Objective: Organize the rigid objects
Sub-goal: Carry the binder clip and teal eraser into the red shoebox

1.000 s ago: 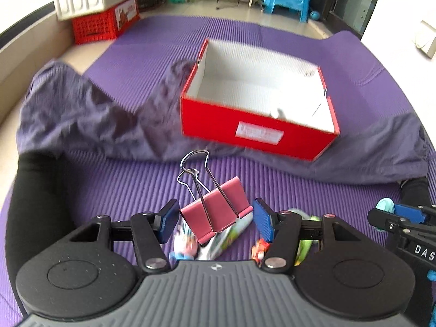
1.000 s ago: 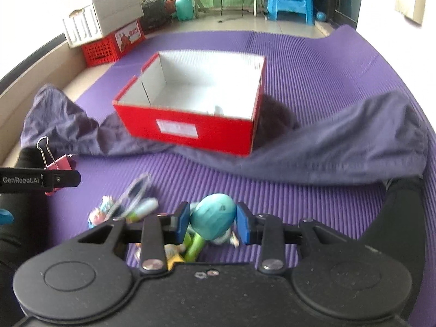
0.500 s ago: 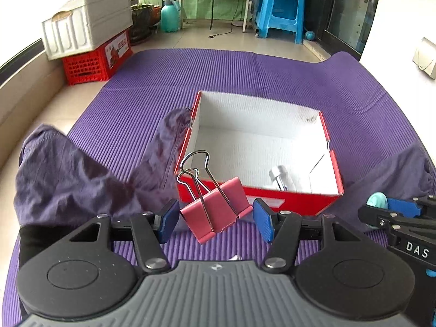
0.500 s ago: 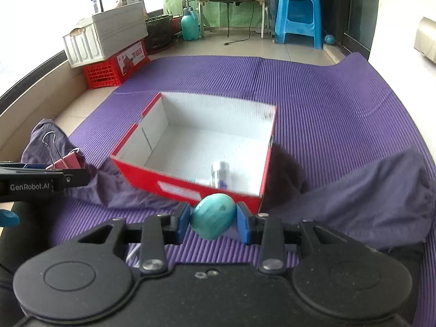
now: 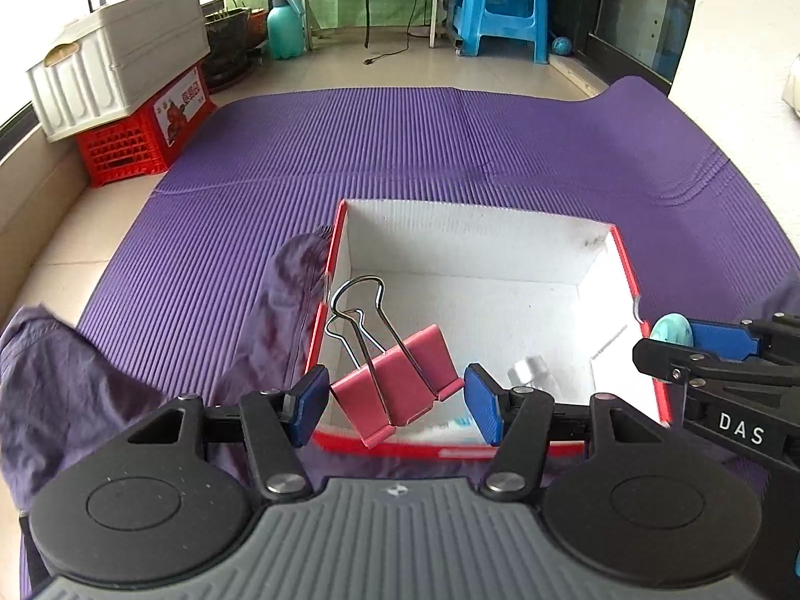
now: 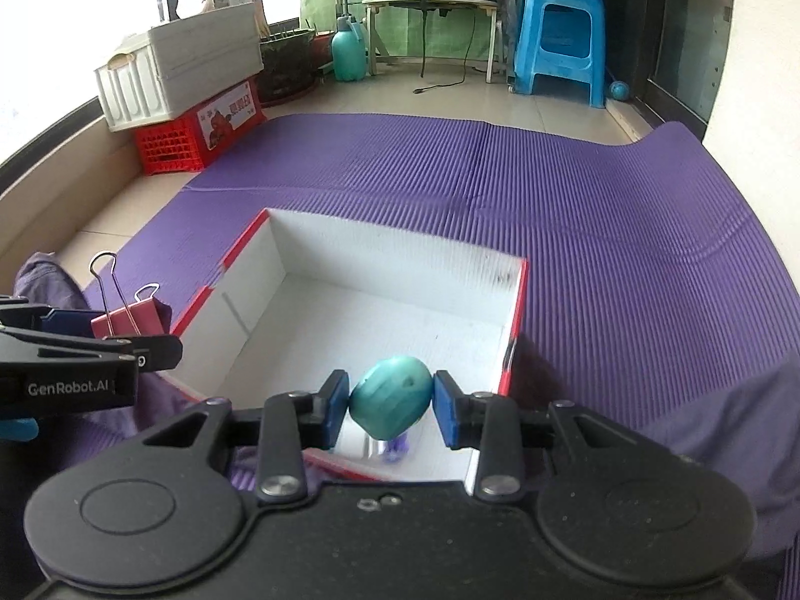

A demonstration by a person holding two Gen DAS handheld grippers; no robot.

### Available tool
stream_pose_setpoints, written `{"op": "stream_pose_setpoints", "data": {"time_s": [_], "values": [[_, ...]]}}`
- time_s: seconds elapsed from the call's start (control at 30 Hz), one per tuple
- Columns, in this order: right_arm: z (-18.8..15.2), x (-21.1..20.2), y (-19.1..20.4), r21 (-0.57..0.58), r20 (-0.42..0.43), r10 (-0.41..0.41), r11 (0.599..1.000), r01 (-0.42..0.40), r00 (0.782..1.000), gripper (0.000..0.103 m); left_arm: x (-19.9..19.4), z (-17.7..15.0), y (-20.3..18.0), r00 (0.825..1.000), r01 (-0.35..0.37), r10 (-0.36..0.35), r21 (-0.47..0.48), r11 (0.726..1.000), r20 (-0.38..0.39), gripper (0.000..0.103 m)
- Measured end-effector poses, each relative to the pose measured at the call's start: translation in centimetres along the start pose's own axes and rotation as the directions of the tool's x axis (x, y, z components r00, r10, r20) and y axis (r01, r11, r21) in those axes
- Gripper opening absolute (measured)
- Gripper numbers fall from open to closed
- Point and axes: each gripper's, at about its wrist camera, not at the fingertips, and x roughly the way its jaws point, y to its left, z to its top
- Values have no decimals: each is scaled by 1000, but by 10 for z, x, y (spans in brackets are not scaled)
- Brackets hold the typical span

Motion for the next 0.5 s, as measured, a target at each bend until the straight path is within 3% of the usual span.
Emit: {"op": "stream_pose_setpoints", "data": {"time_s": [0.5], "values": [[20,106,-11,13,-93,-33,999,34,995,35,107,38,-13,995,25,-20,54,998,-98,59]]}}
